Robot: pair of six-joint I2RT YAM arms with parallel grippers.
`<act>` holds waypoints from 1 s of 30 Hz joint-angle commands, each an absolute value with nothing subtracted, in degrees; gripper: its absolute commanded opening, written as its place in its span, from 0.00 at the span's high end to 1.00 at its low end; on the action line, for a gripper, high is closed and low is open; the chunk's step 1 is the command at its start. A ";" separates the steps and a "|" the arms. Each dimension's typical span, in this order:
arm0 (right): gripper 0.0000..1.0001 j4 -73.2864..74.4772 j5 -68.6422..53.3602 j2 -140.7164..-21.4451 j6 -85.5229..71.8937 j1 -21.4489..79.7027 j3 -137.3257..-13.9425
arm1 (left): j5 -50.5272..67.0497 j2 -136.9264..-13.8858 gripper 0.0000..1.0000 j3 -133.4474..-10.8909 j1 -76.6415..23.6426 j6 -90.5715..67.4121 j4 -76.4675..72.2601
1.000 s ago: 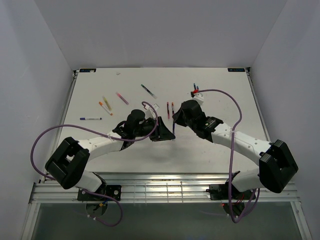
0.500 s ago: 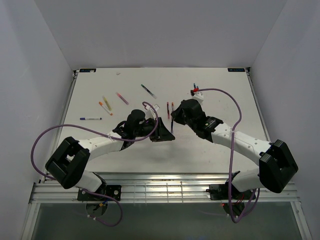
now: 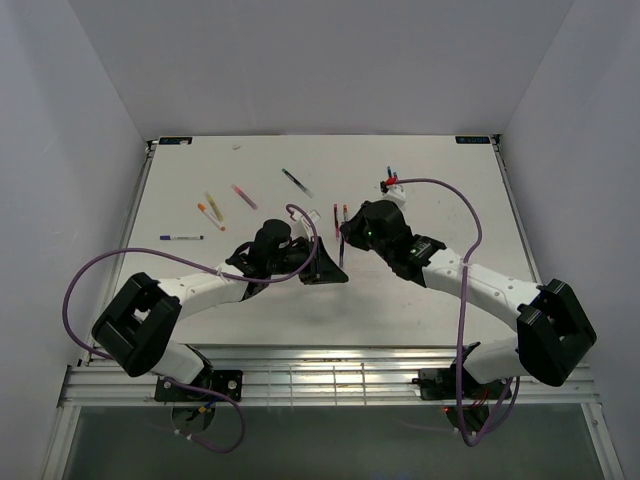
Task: Open the pen caps
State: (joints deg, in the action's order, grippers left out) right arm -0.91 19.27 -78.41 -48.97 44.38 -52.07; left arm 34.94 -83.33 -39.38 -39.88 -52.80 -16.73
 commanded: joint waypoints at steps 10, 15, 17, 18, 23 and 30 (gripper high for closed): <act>0.58 -0.89 15.47 -77.17 -43.95 44.82 -52.47 | 34.54 -82.44 1.00 -39.46 -39.99 -50.45 -17.14; 0.59 -0.09 12.84 -77.26 -43.77 44.82 -52.12 | 33.31 -82.44 1.00 -39.64 -39.99 -49.75 -16.00; 0.63 -0.09 12.48 -77.26 -43.68 44.82 -51.86 | 33.22 -82.53 1.00 -40.08 -39.99 -49.66 -15.73; 0.64 -0.09 11.96 -77.17 -43.68 44.82 -51.68 | 32.96 -82.53 1.00 -40.25 -39.99 -49.66 -15.65; 0.72 -0.79 9.41 -76.64 -43.77 44.91 -50.45 | 31.38 -82.27 1.00 -41.13 -39.82 -48.52 -13.71; 0.92 -1.67 9.93 -77.08 -43.51 44.82 -49.57 | 29.88 -81.65 1.00 -41.84 -39.11 -46.76 -11.78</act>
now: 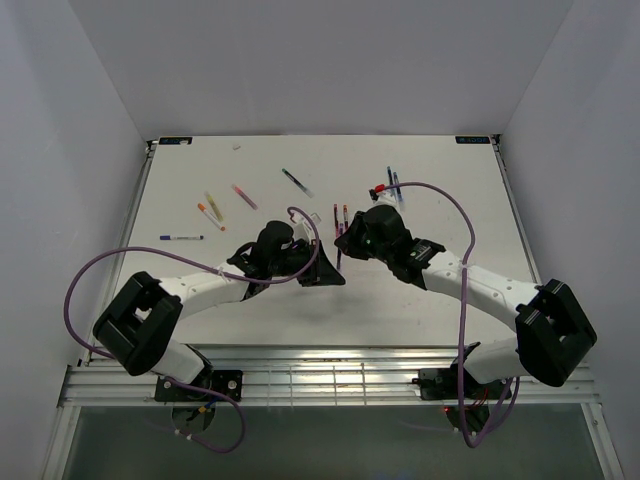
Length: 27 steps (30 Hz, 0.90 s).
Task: Open the pen caps
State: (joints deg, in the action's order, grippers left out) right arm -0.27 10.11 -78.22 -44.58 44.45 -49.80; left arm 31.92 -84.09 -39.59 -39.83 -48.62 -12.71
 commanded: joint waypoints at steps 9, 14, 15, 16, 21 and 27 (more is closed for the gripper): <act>0.92 -0.45 7.04 -83.66 -43.42 34.64 -64.66 | 26.20 -75.69 1.00 -34.11 -39.02 -46.49 -11.86; 0.92 5.71 3.26 -93.15 -41.93 29.89 -82.84 | 24.53 -73.39 1.00 -29.28 -39.20 -47.81 -11.78; 0.92 6.32 2.82 -94.30 -41.49 29.71 -84.71 | 23.39 -73.04 1.00 -29.27 -39.11 -47.81 -11.69; 0.92 7.55 2.64 -95.96 -41.05 29.71 -86.21 | 22.60 -72.34 1.00 -29.35 -39.11 -47.81 -10.65; 0.92 8.00 1.85 -97.21 -37.89 29.53 -86.23 | 14.79 -73.30 1.00 -37.60 -39.02 -43.42 -1.08; 0.92 11.25 0.62 -98.26 -28.22 28.39 -83.06 | 9.83 -79.00 1.00 -47.36 -30.25 -37.71 8.35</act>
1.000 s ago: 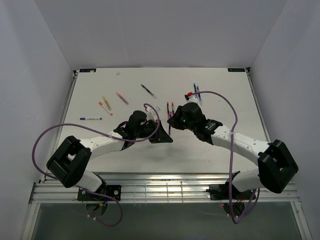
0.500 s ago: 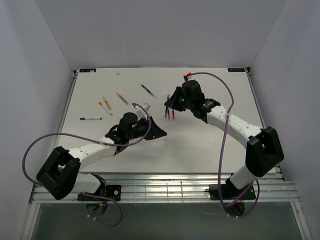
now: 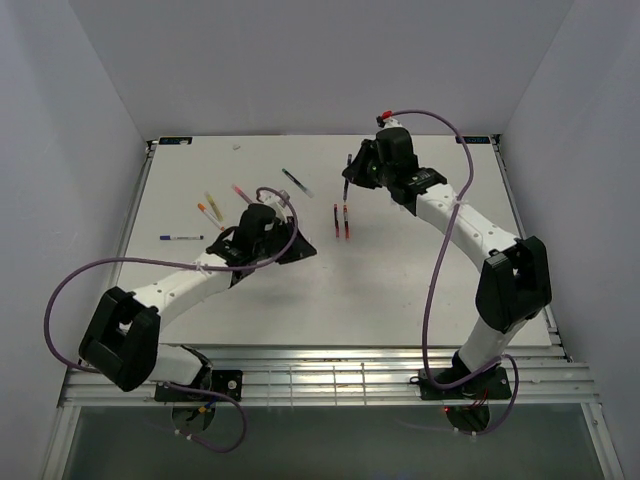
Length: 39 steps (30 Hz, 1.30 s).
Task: Open the pen caps
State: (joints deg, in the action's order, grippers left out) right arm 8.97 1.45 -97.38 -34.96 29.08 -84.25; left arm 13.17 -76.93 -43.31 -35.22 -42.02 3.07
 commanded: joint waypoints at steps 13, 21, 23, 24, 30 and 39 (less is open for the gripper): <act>0.92 12.04 -9.05 -111.53 -20.04 23.47 -84.46 | 18.01 -96.57 1.00 -57.74 -14.24 -35.16 3.17; 0.92 10.11 -12.48 -117.24 -20.74 21.71 -86.04 | 20.39 -104.76 0.98 -62.13 -13.89 -32.78 0.44; 0.92 9.67 -13.27 -117.95 -21.09 21.27 -86.31 | 20.13 -106.16 0.98 -63.72 -13.71 -32.61 0.97; 0.92 9.58 -13.36 -118.56 -21.09 21.18 -86.48 | 20.30 -107.39 0.98 -64.16 -13.62 -32.43 0.97; 0.92 9.14 -13.80 -119.97 -21.09 20.57 -86.92 | 21.36 -110.04 0.96 -65.65 -13.18 -32.26 0.97; 0.92 9.05 -15.55 -123.48 -21.18 20.30 -89.38 | 22.94 -110.57 0.80 -64.17 -13.09 -32.52 0.44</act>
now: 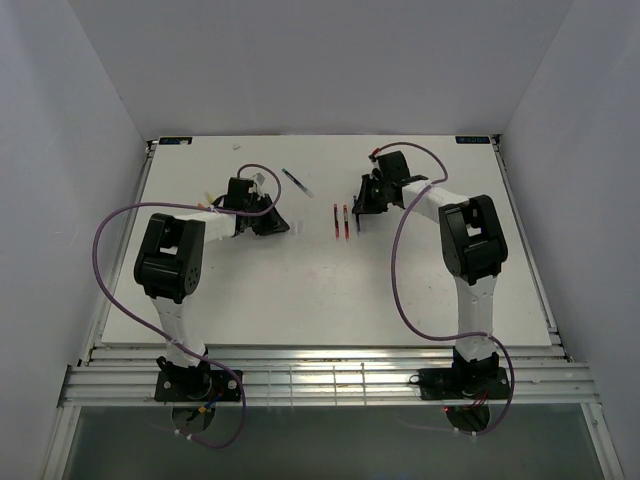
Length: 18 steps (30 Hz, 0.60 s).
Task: Open the pen caps
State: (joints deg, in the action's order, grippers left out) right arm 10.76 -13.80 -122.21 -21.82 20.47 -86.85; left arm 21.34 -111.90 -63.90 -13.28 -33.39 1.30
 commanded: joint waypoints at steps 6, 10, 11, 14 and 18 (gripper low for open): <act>0.92 6.86 -16.26 -123.05 -22.67 20.30 -86.41 | 23.82 -110.92 0.75 -63.28 -13.01 -32.87 -1.58; 0.89 5.45 -16.52 -122.69 -23.47 20.48 -84.56 | 23.82 -110.92 0.71 -62.75 -12.92 -33.05 -1.85; 0.87 5.36 -16.70 -122.78 -23.64 20.39 -84.46 | 23.91 -110.92 0.69 -62.67 -12.92 -33.05 -1.85; 0.83 5.54 -16.70 -122.96 -23.99 20.39 -84.11 | 23.82 -110.57 0.66 -62.14 -12.83 -33.05 -1.93; 0.78 5.36 -16.44 -122.35 -24.17 20.48 -83.41 | 23.82 -110.13 0.63 -61.44 -12.57 -33.05 -2.11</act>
